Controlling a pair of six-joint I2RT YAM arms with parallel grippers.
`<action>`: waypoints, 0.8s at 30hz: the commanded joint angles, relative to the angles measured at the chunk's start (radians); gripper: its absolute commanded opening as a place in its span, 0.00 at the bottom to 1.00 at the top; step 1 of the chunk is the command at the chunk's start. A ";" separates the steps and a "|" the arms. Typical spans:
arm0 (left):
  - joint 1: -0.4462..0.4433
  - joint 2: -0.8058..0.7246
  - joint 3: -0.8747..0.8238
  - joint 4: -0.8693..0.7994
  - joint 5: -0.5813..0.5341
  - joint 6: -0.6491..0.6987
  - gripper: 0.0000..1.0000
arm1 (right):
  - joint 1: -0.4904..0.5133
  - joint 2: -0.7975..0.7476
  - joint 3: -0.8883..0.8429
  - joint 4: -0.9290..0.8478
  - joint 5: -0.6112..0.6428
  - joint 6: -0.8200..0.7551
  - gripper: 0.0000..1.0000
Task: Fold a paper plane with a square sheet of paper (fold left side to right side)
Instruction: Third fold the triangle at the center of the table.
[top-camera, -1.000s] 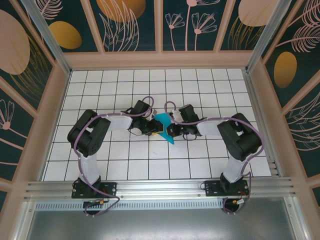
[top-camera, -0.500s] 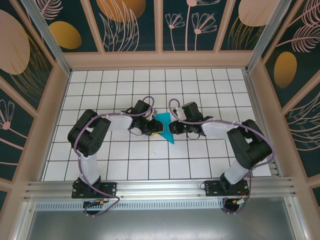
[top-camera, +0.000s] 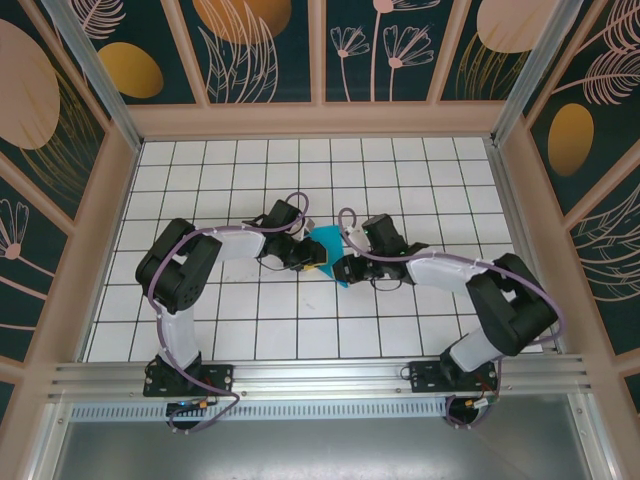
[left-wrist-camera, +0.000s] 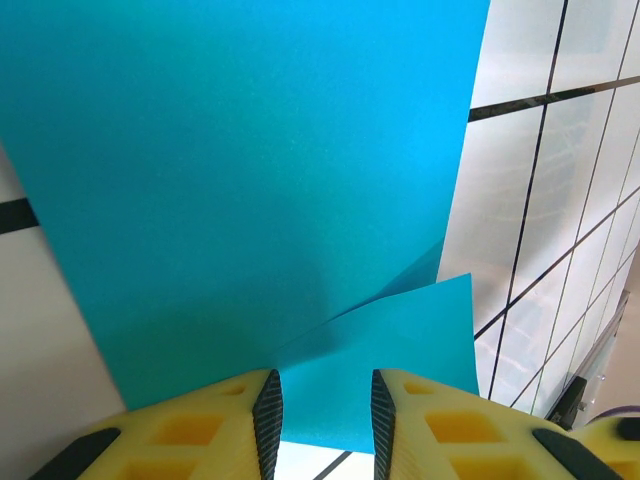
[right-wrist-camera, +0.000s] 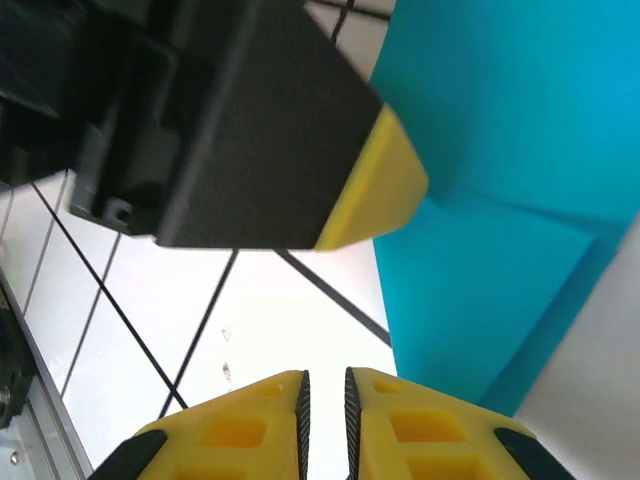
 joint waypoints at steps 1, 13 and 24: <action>0.002 0.088 -0.024 -0.072 -0.160 0.046 0.34 | 0.011 0.044 0.030 0.006 -0.026 0.004 0.20; 0.001 0.091 -0.021 -0.077 -0.163 0.052 0.34 | 0.015 0.144 0.104 -0.105 0.035 -0.056 0.20; 0.002 0.091 -0.018 -0.078 -0.165 0.052 0.34 | 0.015 0.174 0.114 -0.151 0.073 -0.075 0.20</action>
